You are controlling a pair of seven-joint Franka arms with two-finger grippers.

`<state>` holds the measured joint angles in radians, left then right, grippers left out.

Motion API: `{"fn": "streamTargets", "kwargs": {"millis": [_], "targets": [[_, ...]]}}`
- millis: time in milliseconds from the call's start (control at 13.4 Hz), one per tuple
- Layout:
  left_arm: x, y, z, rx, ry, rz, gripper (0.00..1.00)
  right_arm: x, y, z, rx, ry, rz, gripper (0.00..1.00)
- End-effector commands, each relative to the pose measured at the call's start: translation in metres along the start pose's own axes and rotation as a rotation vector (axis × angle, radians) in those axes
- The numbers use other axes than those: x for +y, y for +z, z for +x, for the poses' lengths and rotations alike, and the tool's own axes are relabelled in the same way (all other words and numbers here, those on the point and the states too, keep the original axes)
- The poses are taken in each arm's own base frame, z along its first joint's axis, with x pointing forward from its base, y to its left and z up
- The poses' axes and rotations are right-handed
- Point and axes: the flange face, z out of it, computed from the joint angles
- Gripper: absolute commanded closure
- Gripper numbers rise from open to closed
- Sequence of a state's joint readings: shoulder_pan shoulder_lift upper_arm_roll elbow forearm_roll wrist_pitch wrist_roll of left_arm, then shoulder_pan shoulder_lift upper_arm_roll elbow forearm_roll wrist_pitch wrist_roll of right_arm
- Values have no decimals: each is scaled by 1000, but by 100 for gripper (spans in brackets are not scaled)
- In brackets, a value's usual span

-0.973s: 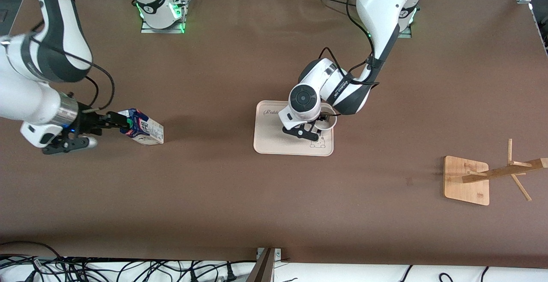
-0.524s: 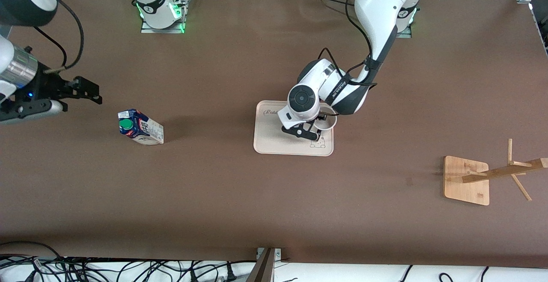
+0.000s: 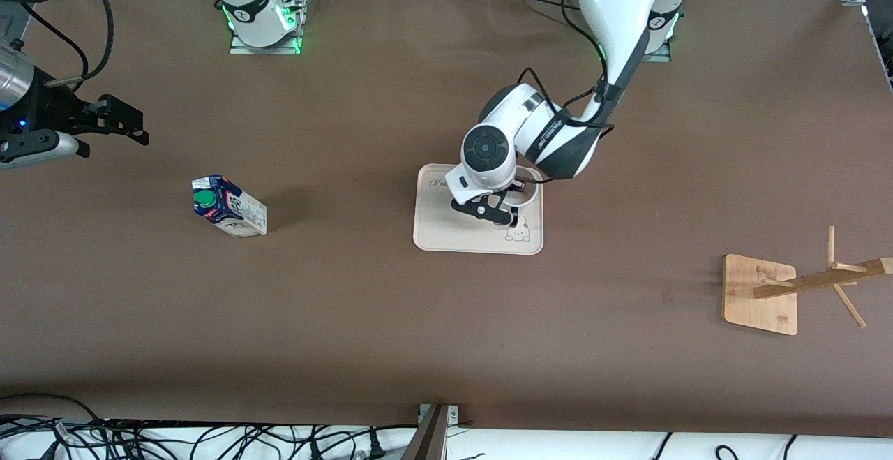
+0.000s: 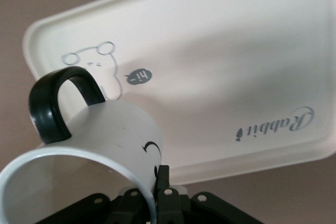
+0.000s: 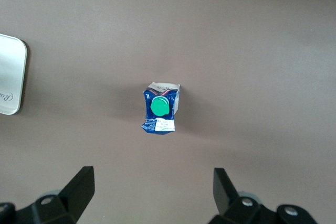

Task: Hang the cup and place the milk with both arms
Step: 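Lift the mug with the left gripper while the right gripper withdraws, then carry the mug to the wooden stand and hook its handle on a peg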

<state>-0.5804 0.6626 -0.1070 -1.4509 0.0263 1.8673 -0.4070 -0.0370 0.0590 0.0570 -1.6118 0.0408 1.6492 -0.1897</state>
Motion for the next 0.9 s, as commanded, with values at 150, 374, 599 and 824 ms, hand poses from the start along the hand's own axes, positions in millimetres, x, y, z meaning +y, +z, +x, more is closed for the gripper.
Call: {"fn": "streamTargets", "kwargs": {"millis": [150,374,599,824], "targets": [[-87,-125,-13,68,-111,20,100,4,-5,4,34,-13,-59,0],[-186,-177,-8,74,-182,1,100,9,-5,8,60,-6,-62,0],[-282,-202,-4,114,-175,-35,100,10,-2,10,65,-10,-69,0],[-346,-225,-10,172,-204,-54,100,10,-1,11,62,-10,-68,0]]}}
